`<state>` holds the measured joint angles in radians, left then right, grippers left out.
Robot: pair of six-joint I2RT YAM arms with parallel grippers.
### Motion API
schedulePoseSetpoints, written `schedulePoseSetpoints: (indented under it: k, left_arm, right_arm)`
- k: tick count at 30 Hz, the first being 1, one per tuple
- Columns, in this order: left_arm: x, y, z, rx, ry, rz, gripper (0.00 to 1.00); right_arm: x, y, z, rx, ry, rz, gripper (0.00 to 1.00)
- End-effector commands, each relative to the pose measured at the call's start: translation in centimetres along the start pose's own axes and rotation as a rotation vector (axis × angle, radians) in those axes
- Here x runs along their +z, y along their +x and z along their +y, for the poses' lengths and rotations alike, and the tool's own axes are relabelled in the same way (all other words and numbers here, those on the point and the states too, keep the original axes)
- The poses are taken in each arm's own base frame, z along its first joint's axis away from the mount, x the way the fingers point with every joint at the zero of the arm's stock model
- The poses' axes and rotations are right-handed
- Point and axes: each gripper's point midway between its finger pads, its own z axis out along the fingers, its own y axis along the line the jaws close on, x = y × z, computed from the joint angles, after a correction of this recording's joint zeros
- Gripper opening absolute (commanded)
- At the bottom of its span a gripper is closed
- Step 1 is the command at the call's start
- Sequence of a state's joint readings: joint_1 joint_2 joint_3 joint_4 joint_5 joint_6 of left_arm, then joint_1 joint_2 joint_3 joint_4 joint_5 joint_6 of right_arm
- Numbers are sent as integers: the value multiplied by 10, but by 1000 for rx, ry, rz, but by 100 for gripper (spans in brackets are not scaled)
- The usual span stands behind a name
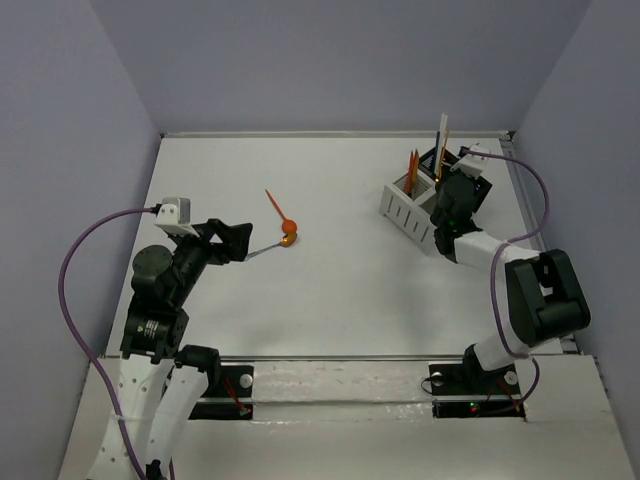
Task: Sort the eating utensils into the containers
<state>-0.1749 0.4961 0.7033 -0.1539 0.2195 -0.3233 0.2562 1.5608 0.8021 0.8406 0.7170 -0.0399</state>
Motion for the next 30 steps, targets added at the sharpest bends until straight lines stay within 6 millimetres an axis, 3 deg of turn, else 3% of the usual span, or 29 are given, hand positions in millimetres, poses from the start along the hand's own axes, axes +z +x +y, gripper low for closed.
schedulePoseSetpoints:
  k: [1, 5, 9, 12, 14, 17, 18, 20, 23, 25, 26, 27, 28, 29, 30]
  left_arm:
    - [-2, -24, -14, 27, 51, -73, 99]
    - [-2, -24, -14, 27, 53, -74, 99]
    - [-3, -25, -14, 28, 53, -78, 99]
    - [-3, -25, -15, 28, 54, -78, 99]
    - [-3, -25, -15, 26, 54, -78, 99]
    - [-3, -26, -15, 28, 53, -80, 99]
    - [-3, -25, -14, 28, 53, -80, 99]
    - [-3, -25, -14, 28, 52, -80, 99]
    - [-3, -27, -13, 26, 47, -87, 99]
    - [-4, -28, -13, 24, 46, -89, 99]
    - [-4, -27, -13, 26, 47, -89, 99]
    - [-4, -28, -13, 26, 46, -89, 99]
    - [-4, -27, -13, 26, 46, -89, 99]
    - [-5, -28, -13, 26, 47, -92, 99]
    - [-5, -28, -13, 26, 48, -90, 99]
  right_arm:
    - [-7, -25, -2, 169, -8, -55, 23]
    - [-14, -27, 3, 202, -58, -45, 36]
    - [-19, -39, 3, 221, -80, -54, 38]
    - [-31, -53, 19, 237, -145, -56, 38]
    - [-43, -54, 43, 246, -247, -16, 32]
    - [-62, -48, 95, 242, -437, 88, 19]
    - [-70, -54, 115, 258, -511, 108, 19]
    - [-92, -41, 152, 225, -631, 158, 18]
    - [-114, -43, 191, 217, -775, 183, 19]
    - [-132, -18, 222, 183, -852, 269, 21]
    - [-134, -29, 237, 190, -882, 260, 24]
    - [-145, -25, 251, 176, -916, 280, 25]
    - [-150, 3, 263, 127, -926, 351, 27]
    - [-153, -5, 278, 131, -948, 343, 30]
    - [-169, 22, 293, 83, -980, 407, 31]
